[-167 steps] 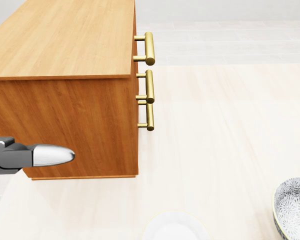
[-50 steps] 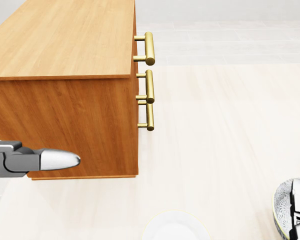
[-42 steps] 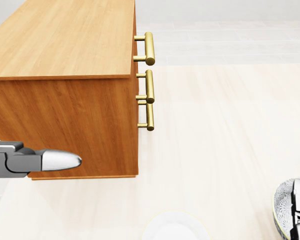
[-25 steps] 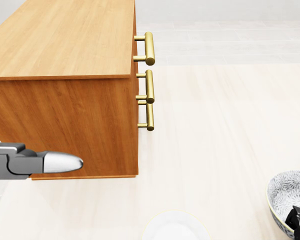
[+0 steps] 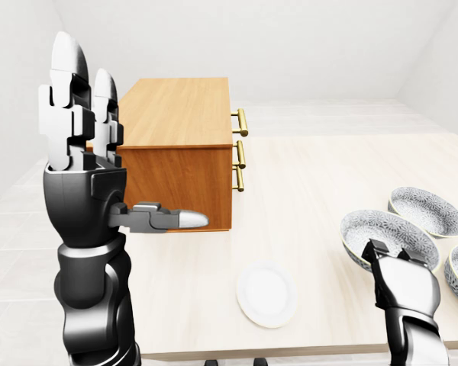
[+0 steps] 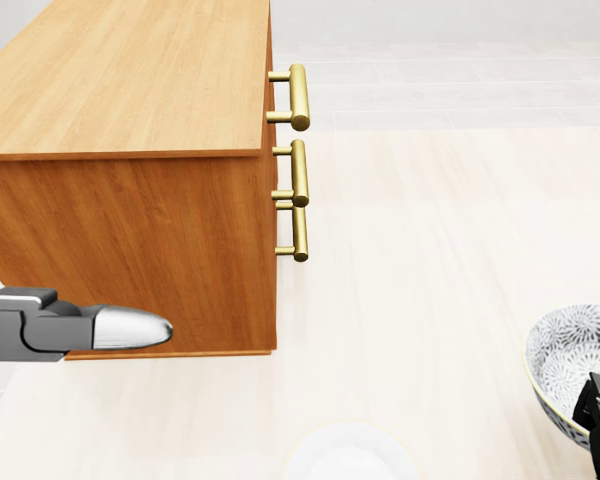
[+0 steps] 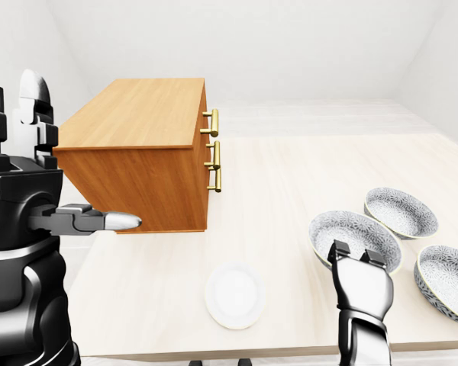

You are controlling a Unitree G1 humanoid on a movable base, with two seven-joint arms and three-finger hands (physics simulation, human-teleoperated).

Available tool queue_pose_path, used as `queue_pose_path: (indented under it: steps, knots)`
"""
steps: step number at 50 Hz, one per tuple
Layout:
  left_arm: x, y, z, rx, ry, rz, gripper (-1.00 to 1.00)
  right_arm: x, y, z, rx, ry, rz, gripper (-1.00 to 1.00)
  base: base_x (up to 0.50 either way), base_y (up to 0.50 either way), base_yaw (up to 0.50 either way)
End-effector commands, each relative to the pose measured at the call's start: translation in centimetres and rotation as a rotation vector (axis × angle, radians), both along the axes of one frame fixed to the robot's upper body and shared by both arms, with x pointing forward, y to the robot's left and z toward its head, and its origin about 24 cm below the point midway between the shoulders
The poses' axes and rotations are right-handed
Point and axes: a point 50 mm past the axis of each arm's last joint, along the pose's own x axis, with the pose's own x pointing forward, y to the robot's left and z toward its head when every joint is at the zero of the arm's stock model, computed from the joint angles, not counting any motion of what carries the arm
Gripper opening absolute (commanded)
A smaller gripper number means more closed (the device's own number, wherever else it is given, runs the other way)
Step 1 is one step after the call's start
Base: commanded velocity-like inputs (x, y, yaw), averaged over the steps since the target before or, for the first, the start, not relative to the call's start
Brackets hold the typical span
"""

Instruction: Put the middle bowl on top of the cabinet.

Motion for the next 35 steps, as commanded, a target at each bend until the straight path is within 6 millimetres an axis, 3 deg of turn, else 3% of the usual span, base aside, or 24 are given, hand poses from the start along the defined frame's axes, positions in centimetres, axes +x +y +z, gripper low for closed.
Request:
queue_pose_path:
  steps: [1, 16, 22, 35]
  knots:
    - [0.1, -0.1, -0.1, 0.002, 0.009, -0.005, 1.00, 1.2, 1.6, 3.3, -0.015, -0.082, 0.048, -1.00, 0.00, 0.00, 0.00]
    - [0.3, -0.1, -0.2, 0.001, 0.015, -0.005, 1.00, 4.4, 3.2, 6.9, 0.033, -0.125, 0.151, -1.00, 0.00, 0.00, 0.00]
    - [0.4, -0.1, -0.5, -0.001, 0.027, -0.006, 1.00, 5.4, 3.3, 7.2, 0.081, -0.126, 0.182, -1.00, 0.00, 0.00, 0.00]
    - [0.3, -0.4, -0.5, 0.023, 0.028, -0.016, 1.00, 7.6, 4.2, 11.5, 0.074, -0.164, 0.282, -1.00, 0.00, 0.00, 0.00]
